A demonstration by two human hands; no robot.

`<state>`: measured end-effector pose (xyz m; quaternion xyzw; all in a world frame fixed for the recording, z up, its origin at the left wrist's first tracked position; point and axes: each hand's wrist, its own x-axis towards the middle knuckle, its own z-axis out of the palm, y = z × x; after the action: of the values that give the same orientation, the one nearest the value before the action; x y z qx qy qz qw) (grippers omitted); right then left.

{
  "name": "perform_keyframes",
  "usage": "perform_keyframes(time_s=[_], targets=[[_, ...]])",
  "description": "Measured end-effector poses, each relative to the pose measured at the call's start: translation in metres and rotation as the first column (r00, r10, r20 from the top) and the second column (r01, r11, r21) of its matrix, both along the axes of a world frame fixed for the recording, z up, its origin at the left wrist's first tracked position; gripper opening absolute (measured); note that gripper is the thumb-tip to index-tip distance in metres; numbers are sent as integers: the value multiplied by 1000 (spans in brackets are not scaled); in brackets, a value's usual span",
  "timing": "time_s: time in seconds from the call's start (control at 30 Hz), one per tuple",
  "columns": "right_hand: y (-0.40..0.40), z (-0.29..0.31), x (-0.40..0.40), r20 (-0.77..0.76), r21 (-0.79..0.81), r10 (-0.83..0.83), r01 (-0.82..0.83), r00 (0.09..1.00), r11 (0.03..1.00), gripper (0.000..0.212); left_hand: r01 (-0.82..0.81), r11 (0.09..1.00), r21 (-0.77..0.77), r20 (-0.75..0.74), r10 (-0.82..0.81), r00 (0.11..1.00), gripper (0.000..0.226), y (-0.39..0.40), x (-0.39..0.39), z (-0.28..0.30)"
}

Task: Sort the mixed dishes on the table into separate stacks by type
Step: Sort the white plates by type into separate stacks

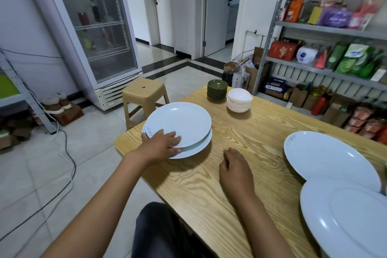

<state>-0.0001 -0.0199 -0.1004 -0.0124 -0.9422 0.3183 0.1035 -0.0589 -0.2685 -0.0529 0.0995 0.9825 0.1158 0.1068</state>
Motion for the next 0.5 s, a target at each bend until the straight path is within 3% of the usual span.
perform_keyframes(time_s=[0.2,0.33,0.5], targets=[[1,3,4,19,15,16,-16,1000,1000,47,-35,998,-44,113,40,993,62,5,-1,6],[3,15,18,-27,-76,38,-40,999,996,49,-45,989,-140,-84,34,996,64,30,7,23],[24,45,36,-102,-161,-42,25,994,987,49,122,982,-148,-300,-162,940,60,85,31,37]])
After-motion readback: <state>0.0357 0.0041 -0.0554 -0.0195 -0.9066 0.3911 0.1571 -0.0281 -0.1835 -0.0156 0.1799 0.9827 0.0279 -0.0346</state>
